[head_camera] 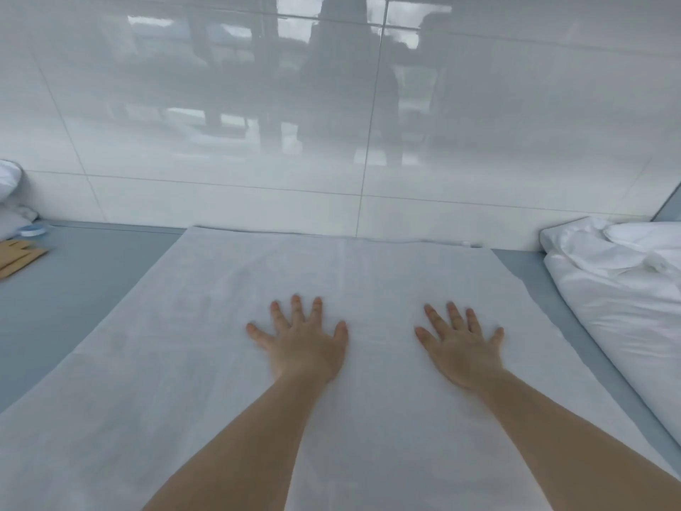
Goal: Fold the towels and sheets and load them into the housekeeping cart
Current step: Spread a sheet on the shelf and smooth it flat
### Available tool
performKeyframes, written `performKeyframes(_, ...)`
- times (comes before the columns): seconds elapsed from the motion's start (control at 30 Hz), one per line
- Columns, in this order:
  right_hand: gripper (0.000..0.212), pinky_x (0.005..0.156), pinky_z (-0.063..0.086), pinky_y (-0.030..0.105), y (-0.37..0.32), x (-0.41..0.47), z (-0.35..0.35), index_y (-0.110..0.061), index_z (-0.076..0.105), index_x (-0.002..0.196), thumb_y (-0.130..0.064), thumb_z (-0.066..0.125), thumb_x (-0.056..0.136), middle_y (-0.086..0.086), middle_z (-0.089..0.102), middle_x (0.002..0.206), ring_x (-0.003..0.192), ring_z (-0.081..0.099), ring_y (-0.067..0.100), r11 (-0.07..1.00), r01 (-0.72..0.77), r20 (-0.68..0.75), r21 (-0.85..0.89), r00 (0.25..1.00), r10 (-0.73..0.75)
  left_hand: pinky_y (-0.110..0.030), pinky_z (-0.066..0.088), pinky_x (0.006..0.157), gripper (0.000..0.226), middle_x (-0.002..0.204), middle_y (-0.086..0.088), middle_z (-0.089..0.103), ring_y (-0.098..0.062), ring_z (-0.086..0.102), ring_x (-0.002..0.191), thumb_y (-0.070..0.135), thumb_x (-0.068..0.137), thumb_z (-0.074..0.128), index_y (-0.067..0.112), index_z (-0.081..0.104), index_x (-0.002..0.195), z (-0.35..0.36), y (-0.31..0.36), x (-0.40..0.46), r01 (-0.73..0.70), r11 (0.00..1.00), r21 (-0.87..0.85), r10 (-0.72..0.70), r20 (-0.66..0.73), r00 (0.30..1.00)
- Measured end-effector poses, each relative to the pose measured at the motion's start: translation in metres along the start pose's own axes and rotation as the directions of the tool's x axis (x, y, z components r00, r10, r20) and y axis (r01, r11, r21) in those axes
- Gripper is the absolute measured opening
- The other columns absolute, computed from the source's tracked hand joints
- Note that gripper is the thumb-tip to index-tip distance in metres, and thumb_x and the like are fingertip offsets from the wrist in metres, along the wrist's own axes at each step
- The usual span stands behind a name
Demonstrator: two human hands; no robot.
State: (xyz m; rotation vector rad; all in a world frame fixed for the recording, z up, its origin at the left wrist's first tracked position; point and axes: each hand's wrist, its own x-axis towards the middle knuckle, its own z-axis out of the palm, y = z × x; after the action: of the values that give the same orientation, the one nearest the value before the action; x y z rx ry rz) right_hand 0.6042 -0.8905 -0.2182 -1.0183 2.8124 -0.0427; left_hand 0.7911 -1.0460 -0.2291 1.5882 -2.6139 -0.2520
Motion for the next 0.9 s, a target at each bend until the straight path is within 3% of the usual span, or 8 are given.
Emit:
performKeyframes(0.1,0.053,0.109,-0.004,0.068,-0.029,0.004,-0.006,-0.042,0.006,0.15,-0.053,0.013,0.099,-0.009,-0.004,0.161,0.148,-0.008,0.021,0.999,0.014,-0.035,0.033,0.999,-0.012,-0.073,-0.009,0.101,0.073,0.162,0.005,-0.008,-0.031,-0.012,0.147,0.07,0.085,0.006,0.041,-0.002,0.151,0.001,0.003,0.006,0.001,1.0,-0.004,-0.001,-0.006,1.0)
performKeyframes(0.2,0.049,0.109,-0.009,0.066,-0.089,-0.005,0.0,-0.044,0.009,0.15,-0.044,0.015,0.101,-0.014,-0.003,0.16,0.147,-0.01,0.014,0.976,0.197,-0.061,0.095,0.98,-0.192,-0.073,-0.011,0.101,0.069,0.162,0.005,-0.008,-0.031,-0.012,0.147,0.066,0.088,0.007,0.04,-0.002,0.151,0.001,0.004,0.01,0.002,1.0,-0.015,-0.002,-0.01,1.0)
performKeyframes(0.27,0.05,0.11,-0.01,0.064,-0.112,-0.015,0.014,-0.045,0.006,0.149,-0.046,0.013,0.1,-0.014,-0.003,0.16,0.147,-0.01,0.013,0.966,0.239,-0.044,0.102,0.971,-0.236,-0.073,-0.012,0.101,0.065,0.162,0.004,-0.009,-0.032,-0.013,0.147,0.061,0.091,0.007,0.039,-0.003,0.151,0.0,0.004,0.01,-0.007,1.0,-0.012,0.007,0.007,1.0)
performKeyframes(0.47,0.059,0.112,-0.01,0.058,-0.11,-0.021,0.021,-0.048,0.0,0.148,-0.065,0.008,0.093,-0.013,-0.005,0.16,0.147,-0.008,0.014,0.981,0.194,-0.07,0.028,0.979,-0.191,-0.067,-0.013,0.106,0.072,0.162,0.004,-0.011,-0.029,-0.015,0.147,0.07,0.087,0.008,0.039,-0.005,0.151,-0.005,-0.023,0.003,-0.115,0.993,0.013,0.114,0.023,0.993)
performKeyframes(0.57,0.059,0.113,-0.008,0.058,-0.112,-0.023,0.019,-0.048,-0.001,0.148,-0.066,0.007,0.092,-0.013,-0.006,0.16,0.147,-0.007,0.013,0.981,0.194,-0.055,0.009,0.98,-0.193,-0.066,-0.012,0.108,0.076,0.161,0.006,-0.012,-0.027,-0.015,0.147,0.075,0.084,0.006,0.041,-0.007,0.151,-0.01,-0.059,-0.006,-0.102,0.994,0.039,0.101,0.029,0.994)
performKeyframes(0.7,0.057,0.113,-0.005,0.06,-0.119,-0.03,0.01,-0.046,0.0,0.149,-0.062,0.009,0.096,-0.01,-0.006,0.161,0.148,-0.005,0.016,0.991,0.13,0.002,-0.01,0.992,-0.13,-0.065,-0.009,0.109,0.077,0.161,0.008,-0.012,-0.026,-0.014,0.148,0.077,0.082,0.003,0.042,-0.008,0.15,-0.021,-0.128,-0.026,-0.025,0.997,0.068,0.023,0.023,0.999)
performKeyframes(0.8,0.054,0.113,-0.001,0.063,-0.138,-0.045,0.002,-0.032,0.004,0.153,-0.045,0.012,0.102,0.0,-0.003,0.162,0.148,-0.002,0.024,0.997,0.039,0.004,-0.06,0.999,-0.039,-0.065,-0.009,0.109,0.079,0.161,0.007,-0.013,-0.027,-0.015,0.147,0.078,0.081,0.003,0.043,-0.009,0.15,-0.029,-0.168,-0.044,0.042,0.997,0.069,-0.044,0.035,0.998)
performKeyframes(0.9,0.053,0.114,0.0,0.061,-0.187,-0.088,0.005,-0.029,0.007,0.153,-0.039,0.018,0.103,0.0,-0.004,0.162,0.148,-0.005,0.023,0.984,0.175,0.005,0.026,0.985,-0.175,-0.066,-0.01,0.109,0.077,0.161,0.004,-0.015,-0.028,-0.017,0.147,0.076,0.085,0.008,0.04,-0.01,0.15,-0.039,-0.177,-0.058,0.042,0.997,0.059,-0.047,0.09,0.995)
